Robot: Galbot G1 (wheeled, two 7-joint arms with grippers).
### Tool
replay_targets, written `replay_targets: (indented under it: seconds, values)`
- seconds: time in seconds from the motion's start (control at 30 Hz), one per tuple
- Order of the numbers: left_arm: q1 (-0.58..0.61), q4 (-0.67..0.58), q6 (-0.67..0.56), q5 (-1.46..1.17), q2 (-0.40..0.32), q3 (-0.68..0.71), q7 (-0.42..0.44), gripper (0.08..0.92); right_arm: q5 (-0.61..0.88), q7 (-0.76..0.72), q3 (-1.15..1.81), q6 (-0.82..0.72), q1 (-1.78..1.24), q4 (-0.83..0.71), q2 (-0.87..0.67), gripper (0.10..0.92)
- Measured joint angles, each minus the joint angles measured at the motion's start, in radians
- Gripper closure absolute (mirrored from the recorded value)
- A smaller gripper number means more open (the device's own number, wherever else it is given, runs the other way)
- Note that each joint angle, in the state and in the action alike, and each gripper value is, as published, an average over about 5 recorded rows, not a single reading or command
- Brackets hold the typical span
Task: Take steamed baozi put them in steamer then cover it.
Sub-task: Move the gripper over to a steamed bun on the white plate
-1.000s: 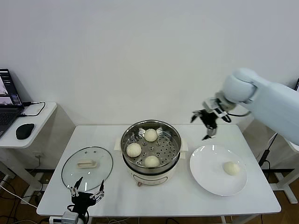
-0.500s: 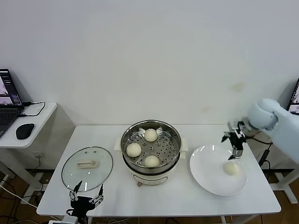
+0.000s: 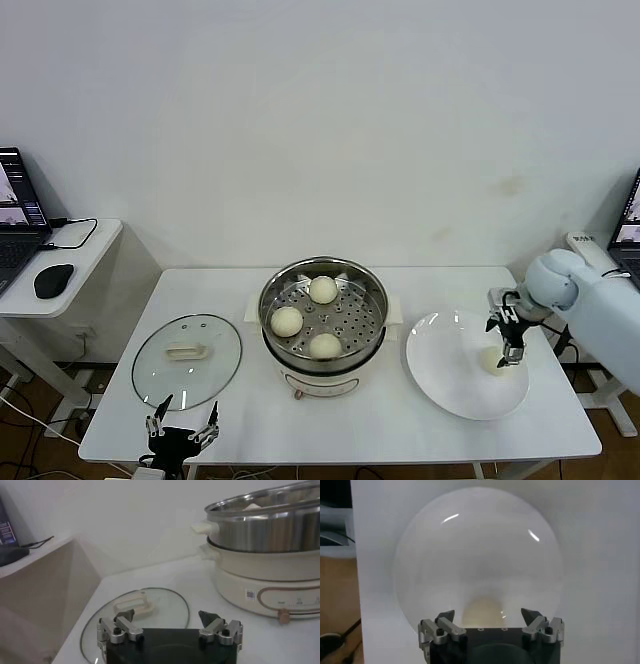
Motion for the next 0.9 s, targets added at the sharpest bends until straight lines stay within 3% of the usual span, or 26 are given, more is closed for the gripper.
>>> replay_targets:
  seconds: [0.9]
  values:
    - [0.002, 0.038, -0.007, 0.004, 0.001, -0.005, -0.002, 0.177, -0.122, 0.051, 0.047, 0.060, -0.067, -0.130, 0.084, 0.202]
